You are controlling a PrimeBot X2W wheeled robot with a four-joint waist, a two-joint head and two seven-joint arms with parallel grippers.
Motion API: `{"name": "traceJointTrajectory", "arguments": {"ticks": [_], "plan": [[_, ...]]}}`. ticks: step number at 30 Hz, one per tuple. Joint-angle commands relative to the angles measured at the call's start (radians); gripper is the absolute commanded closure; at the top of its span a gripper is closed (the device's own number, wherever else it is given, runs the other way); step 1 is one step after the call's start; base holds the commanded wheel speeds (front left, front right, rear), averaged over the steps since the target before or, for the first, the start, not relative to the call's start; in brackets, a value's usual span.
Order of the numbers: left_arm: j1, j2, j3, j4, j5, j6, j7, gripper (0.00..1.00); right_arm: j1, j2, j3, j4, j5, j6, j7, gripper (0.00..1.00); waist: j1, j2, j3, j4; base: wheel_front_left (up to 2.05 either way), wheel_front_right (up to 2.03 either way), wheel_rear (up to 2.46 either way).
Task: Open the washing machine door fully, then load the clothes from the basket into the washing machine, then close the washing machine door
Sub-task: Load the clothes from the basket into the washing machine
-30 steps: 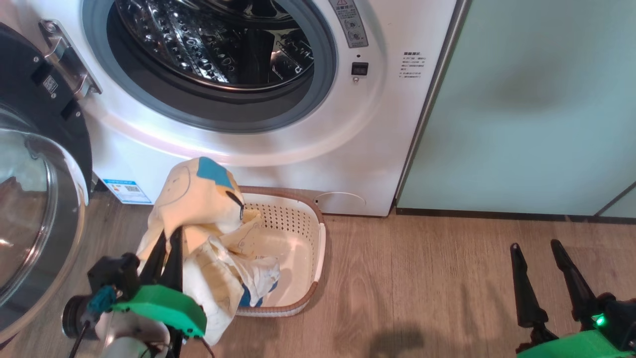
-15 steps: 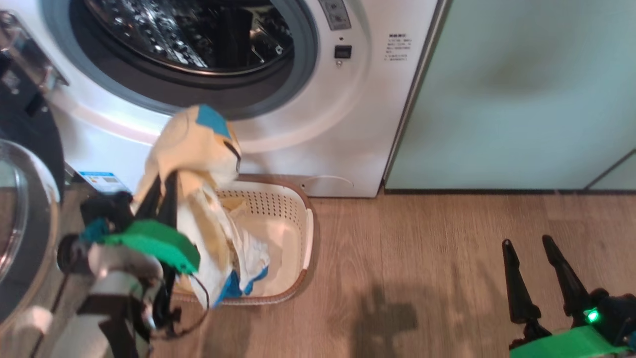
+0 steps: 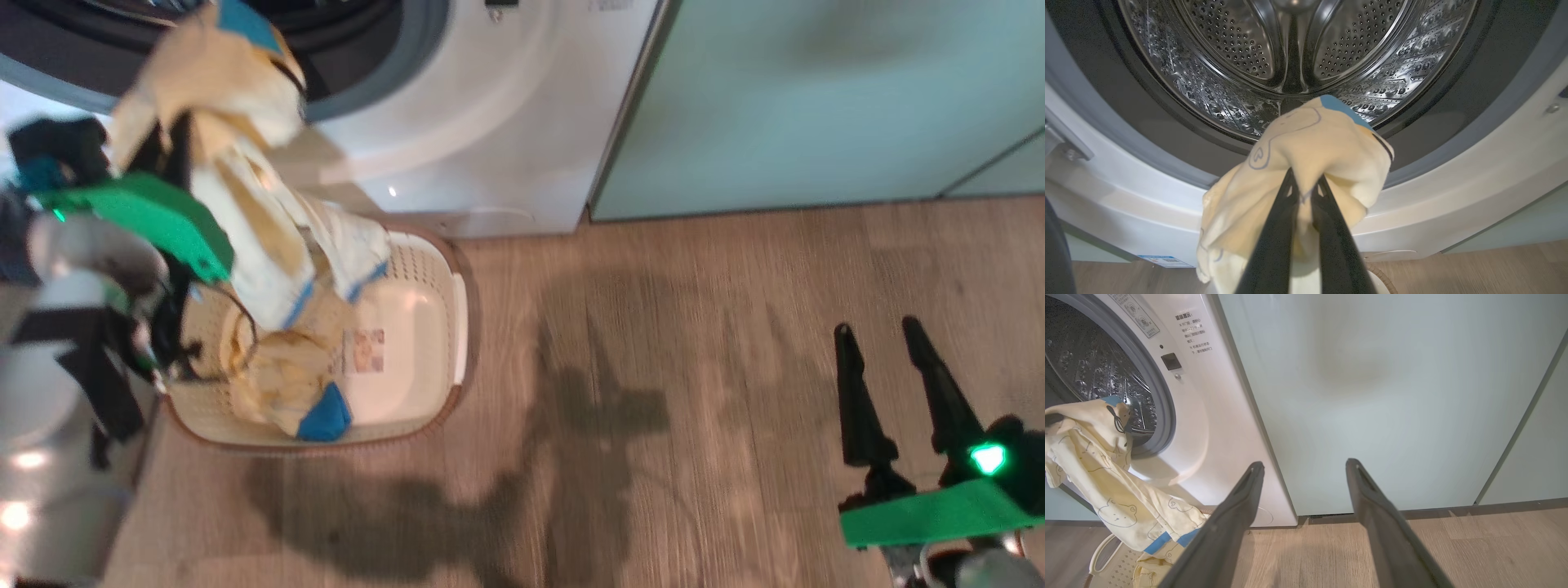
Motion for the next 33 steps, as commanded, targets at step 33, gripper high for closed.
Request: {"name": "traceJointTrajectory", "arguments": {"ticks": [33], "plan": [[-0.678,0.31,0.057,0.193,-0.019,-0.078,0.259,1.0,-0.146,-0.006,0.084,-0.05,0.129,-0.003,-0.006,0.0,-0.0002,0.0,0.347,-0.213,0.0,0.0,0.0]]}}
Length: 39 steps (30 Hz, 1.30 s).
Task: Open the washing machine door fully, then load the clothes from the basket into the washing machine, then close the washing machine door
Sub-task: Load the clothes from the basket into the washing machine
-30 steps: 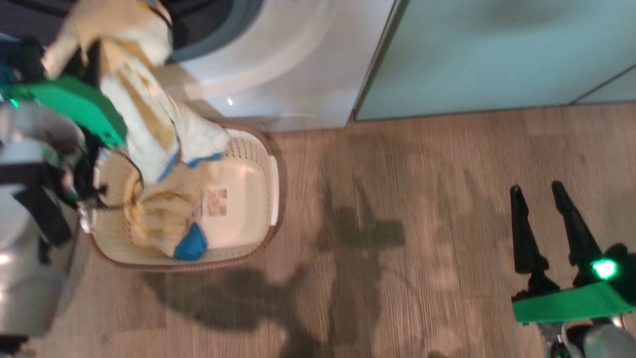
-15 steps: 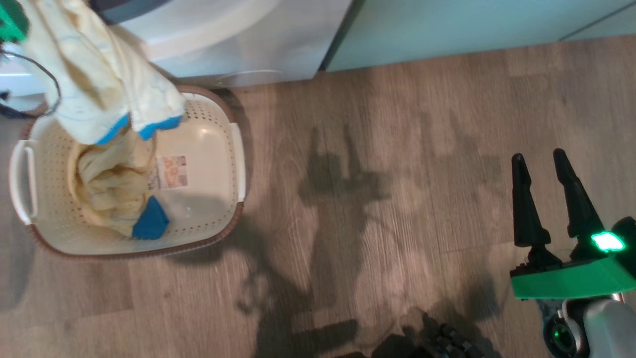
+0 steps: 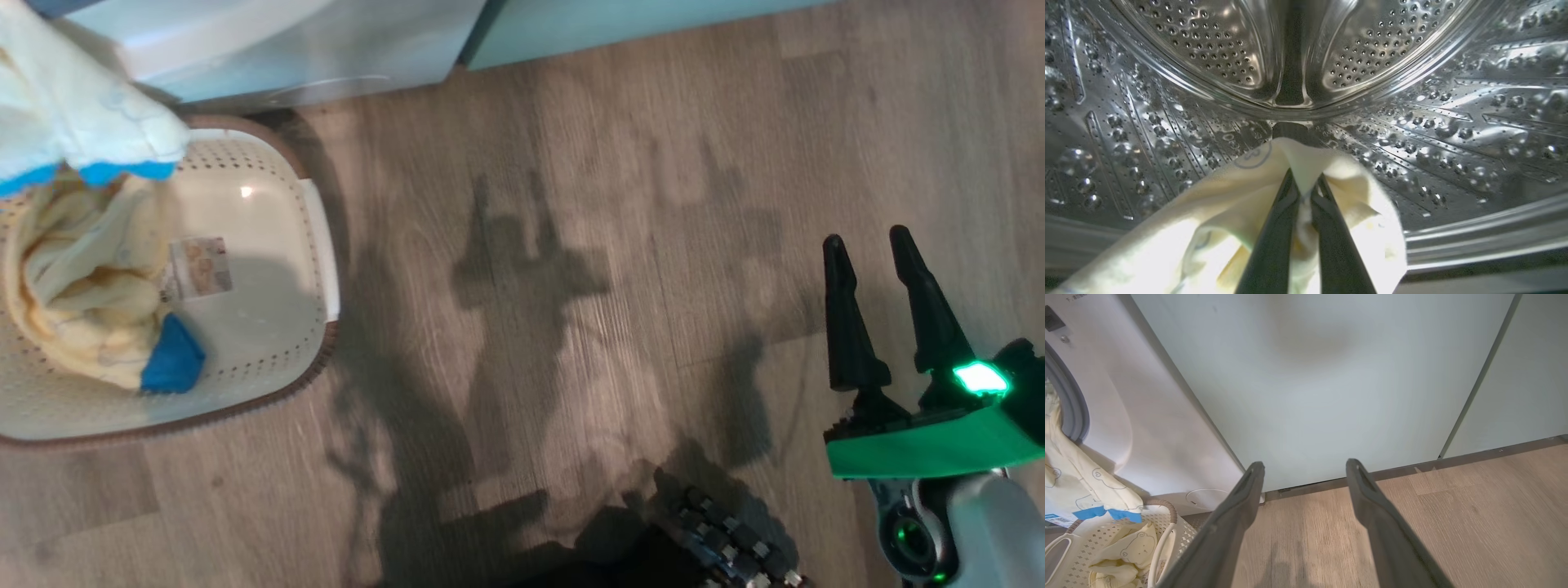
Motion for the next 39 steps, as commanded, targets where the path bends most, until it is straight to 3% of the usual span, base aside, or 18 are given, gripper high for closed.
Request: {"name": "traceJointTrajectory", "arguments": {"ticks": [1,11,16,21,35,37,38,39], "plan": [[-0.059,0.075,0.024,-0.023,0.02,0.001,-0.028,1.0,0.002,-0.007,0.02,-0.026,0.011,-0.003,-0.006,0.0,-0.0001,0.0,0.02,-0.021,0.0,0.0,0.0],[-0.199,0.109,0.002,0.014,0.101,0.004,-0.247,1.0,-0.012,-0.007,0.021,-0.028,0.025,-0.003,-0.006,0.0,-0.0001,0.0,0.051,-0.052,0.0,0.0,0.0],[-0.264,0.131,-0.024,0.055,0.143,-0.015,-0.367,1.0,-0.022,-0.007,0.027,-0.028,0.032,-0.003,-0.006,0.0,-0.0001,0.0,0.065,-0.064,0.0,0.0,0.0],[-0.241,0.117,-0.034,0.122,0.125,-0.03,-0.349,1.0,-0.021,-0.007,0.022,-0.03,0.035,-0.003,-0.006,0.0,-0.0001,0.0,0.075,-0.051,0.0,0.0,0.0],[-0.133,0.037,-0.033,0.164,0.047,0.0,-0.23,1.0,-0.041,-0.007,0.008,-0.022,0.028,-0.003,-0.006,0.0,-0.0001,0.0,0.072,-0.001,0.0,0.0,0.0],[-0.119,0.031,-0.03,0.155,0.036,0.001,-0.231,0.47,-0.046,-0.007,0.007,-0.02,0.025,-0.003,-0.006,0.0,-0.0001,0.0,0.067,0.004,0.0,0.0,0.0],[-0.115,0.029,-0.03,0.152,0.032,0.0,-0.234,0.1,-0.047,-0.007,0.007,-0.018,0.024,-0.003,-0.006,0.0,-0.0001,0.0,0.066,0.006,0.0,0.0,0.0],[-0.111,0.028,-0.03,0.15,0.029,-0.002,-0.236,0.0,-0.05,-0.007,0.007,-0.017,0.022,-0.003,-0.006,0.0,-0.0001,0.0,0.064,0.007,0.0,0.0,0.0]]}}
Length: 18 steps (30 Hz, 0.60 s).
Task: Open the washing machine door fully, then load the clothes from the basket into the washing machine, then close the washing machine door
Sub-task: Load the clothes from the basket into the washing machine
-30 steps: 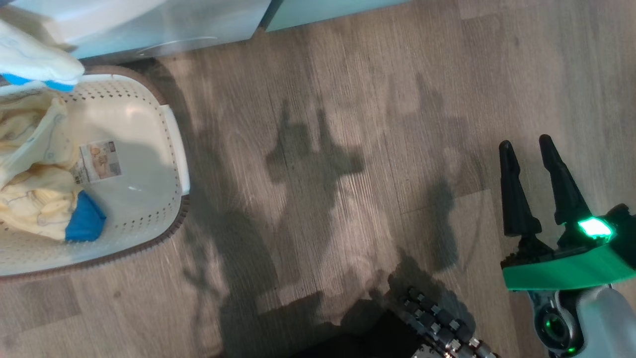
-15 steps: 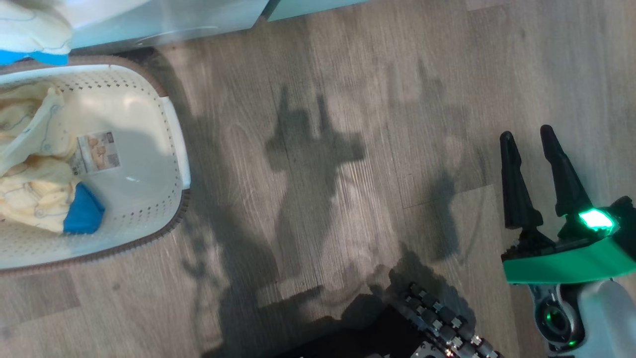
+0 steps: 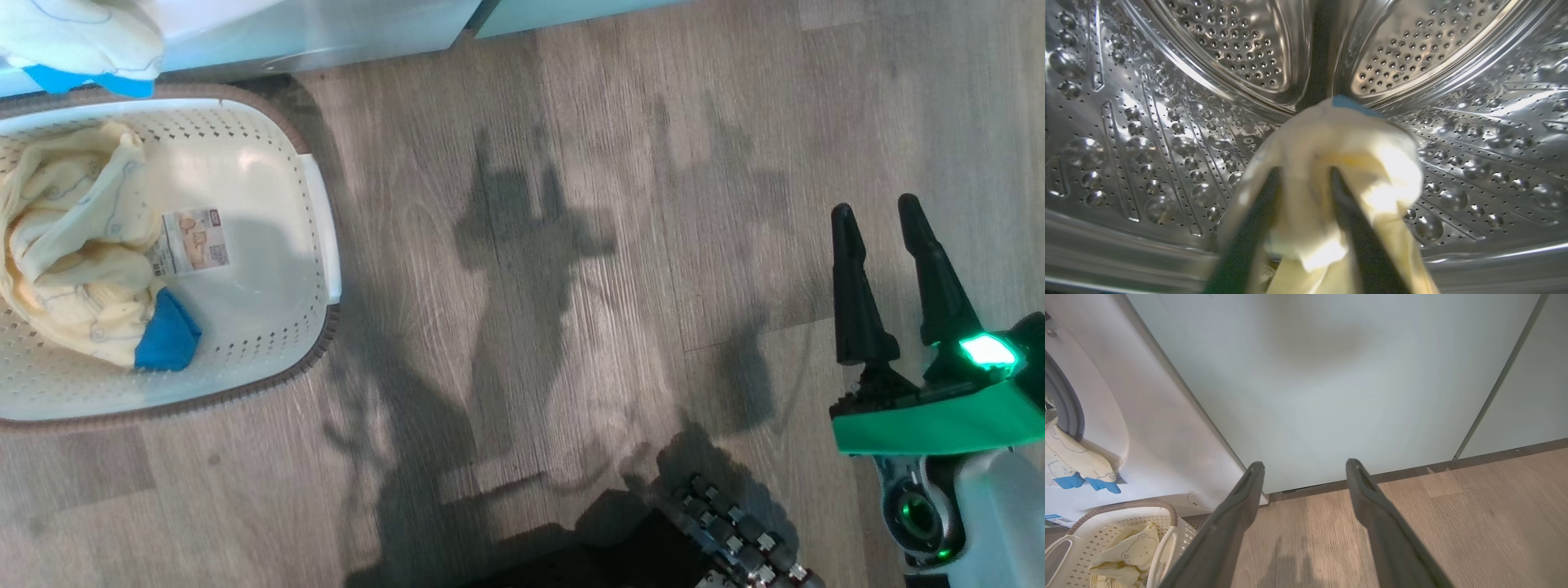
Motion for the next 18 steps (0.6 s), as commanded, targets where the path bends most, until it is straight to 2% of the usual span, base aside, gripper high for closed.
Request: {"name": "traceJointTrajectory", "arguments": {"ticks": [1,12,18], "plan": [[0.005,0.042,0.024,-0.037,-0.007,0.001,-0.004,0.0,0.002,-0.009,0.007,-0.021,-0.005,-0.003,-0.006,0.0,0.0,0.0,-0.002,0.0,0.0,0.0,0.0],[0.071,0.029,0.042,-0.055,-0.046,-0.01,-0.056,0.0,-0.003,-0.009,-0.016,-0.019,-0.01,-0.003,-0.006,0.0,0.0,0.0,-0.045,0.016,0.0,0.0,0.0],[0.19,0.02,0.05,-0.126,-0.048,0.001,-0.144,0.0,0.003,-0.009,-0.038,-0.033,-0.027,-0.003,-0.006,0.0,0.0,0.0,-0.094,0.039,0.0,0.0,0.0]]}}
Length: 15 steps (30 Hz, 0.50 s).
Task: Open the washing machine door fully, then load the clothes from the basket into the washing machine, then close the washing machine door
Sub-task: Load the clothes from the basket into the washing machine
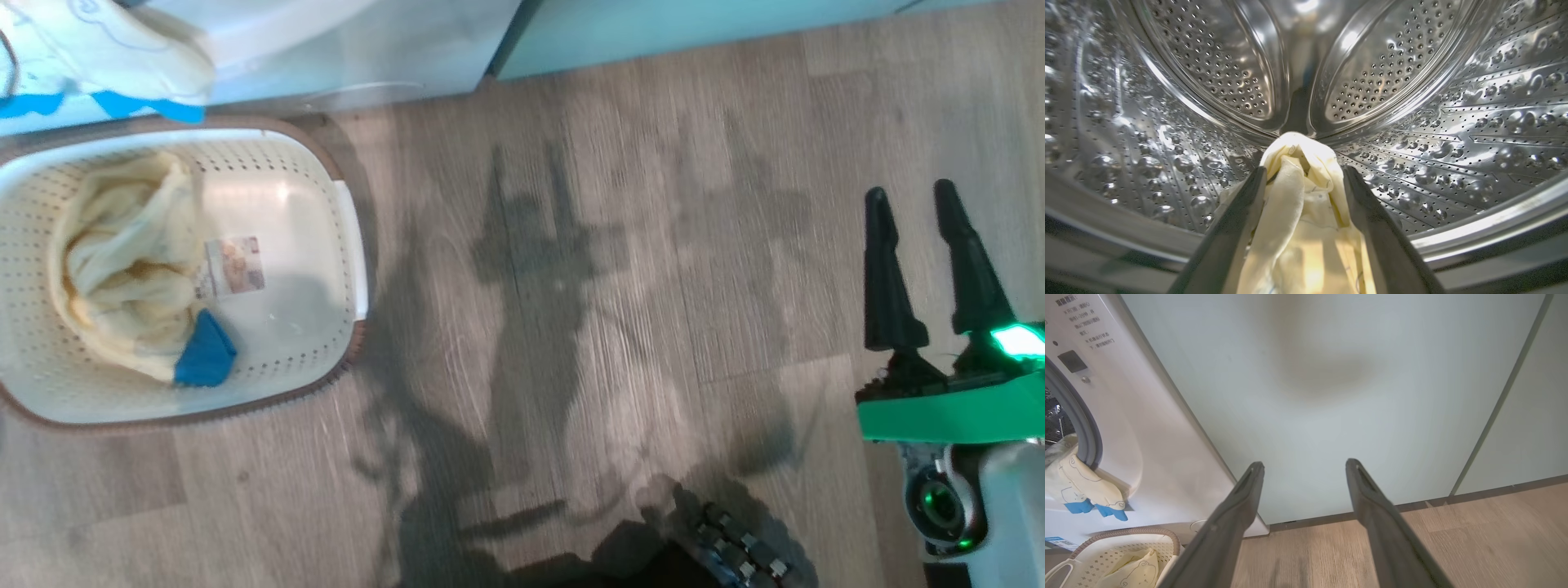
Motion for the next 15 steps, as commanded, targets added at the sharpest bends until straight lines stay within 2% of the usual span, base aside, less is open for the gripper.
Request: {"name": "traceJointTrajectory", "arguments": {"ticks": [1,6,11,15], "plan": [[0.031,0.044,0.034,-0.05,-0.003,0.005,-0.018,0.0,0.022,-0.009,0.004,-0.033,-0.008,-0.003,-0.006,0.0,0.0001,0.0,-0.023,0.014,0.0,0.0,0.0],[0.205,0.022,0.072,-0.182,-0.041,0.025,-0.078,0.0,0.046,-0.009,-0.016,-0.031,-0.031,-0.003,-0.006,0.0,0.0001,0.0,-0.074,0.045,0.0,0.0,0.0],[0.435,-0.016,0.097,-0.367,-0.054,0.068,-0.126,0.0,0.069,-0.009,-0.022,-0.033,-0.06,-0.003,-0.006,0.0,0.0001,0.0,-0.129,0.083,0.0,0.0,0.0],[0.624,-0.066,0.082,-0.525,-0.015,0.136,-0.153,0.0,0.089,-0.009,-0.026,-0.034,-0.088,-0.003,-0.006,0.0,0.0001,0.0,-0.175,0.127,0.0,0.0,0.0]]}}
